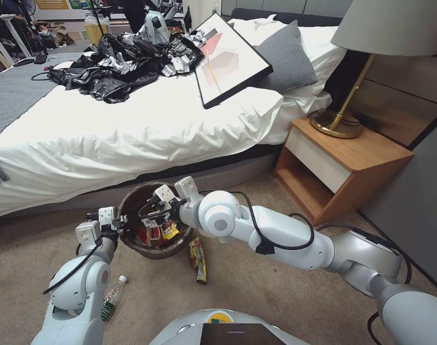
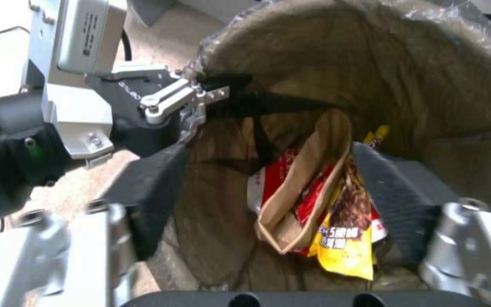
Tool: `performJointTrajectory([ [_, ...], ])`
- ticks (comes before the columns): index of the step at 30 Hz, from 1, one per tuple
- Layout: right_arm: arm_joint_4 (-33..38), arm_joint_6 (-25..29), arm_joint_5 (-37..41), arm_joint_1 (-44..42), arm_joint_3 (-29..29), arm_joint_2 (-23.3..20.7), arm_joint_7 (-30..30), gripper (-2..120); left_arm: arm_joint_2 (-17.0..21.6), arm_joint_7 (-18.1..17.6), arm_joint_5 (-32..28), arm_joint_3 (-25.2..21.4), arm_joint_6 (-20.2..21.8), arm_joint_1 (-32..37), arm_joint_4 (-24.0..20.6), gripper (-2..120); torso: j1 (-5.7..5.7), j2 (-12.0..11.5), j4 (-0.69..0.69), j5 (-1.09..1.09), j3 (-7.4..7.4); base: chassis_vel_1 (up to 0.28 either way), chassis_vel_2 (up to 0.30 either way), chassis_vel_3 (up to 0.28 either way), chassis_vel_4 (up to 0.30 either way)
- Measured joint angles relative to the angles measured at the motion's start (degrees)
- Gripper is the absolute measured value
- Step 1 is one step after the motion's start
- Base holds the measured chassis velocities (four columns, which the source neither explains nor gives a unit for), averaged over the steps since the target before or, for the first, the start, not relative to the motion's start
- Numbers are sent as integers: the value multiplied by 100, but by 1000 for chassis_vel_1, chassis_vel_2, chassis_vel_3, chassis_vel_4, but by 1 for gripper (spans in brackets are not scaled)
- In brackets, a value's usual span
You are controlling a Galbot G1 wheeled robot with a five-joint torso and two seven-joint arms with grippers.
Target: Pick up the trash bin, then pick up the garbage from the floor and place it into the trash bin.
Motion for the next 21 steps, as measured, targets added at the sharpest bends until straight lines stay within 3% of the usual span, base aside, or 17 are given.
performJointTrajectory([
  [8, 41, 0, -63, -40, 201, 19, -2, 99, -2, -1, -7, -3, 0, -3, -5, 0, 0, 0, 0, 0, 0, 0, 0, 0, 0],
  [13, 358, 3, -265, -40, 719, -121, -10, 100, 4, -12, -33, -4, 0, -1, -19, 0, 0, 0, 1, 0, 0, 0, 0, 0, 0],
  [17, 394, 259, -928, -40, 1230, -503, 9, 100, 17, -28, -56, 1, 0, 2, -37, 0, 0, 0, 1, 0, 0, 0, 0, 0, 0],
  [20, 113, 846, -2091, -423, 2096, -980, -3, 100, 20, -37, -59, 36, -1, -14, -53, 0, 0, 0, -1, 2, 0, 0, 0, 0, 0],
  [21, 113, 846, -2091, -423, 2096, -980, -3, 100, 20, -37, -59, 36, -1, -14, -53, 0, 0, 0, -1, 2, 0, 0, 0, 0, 0],
])
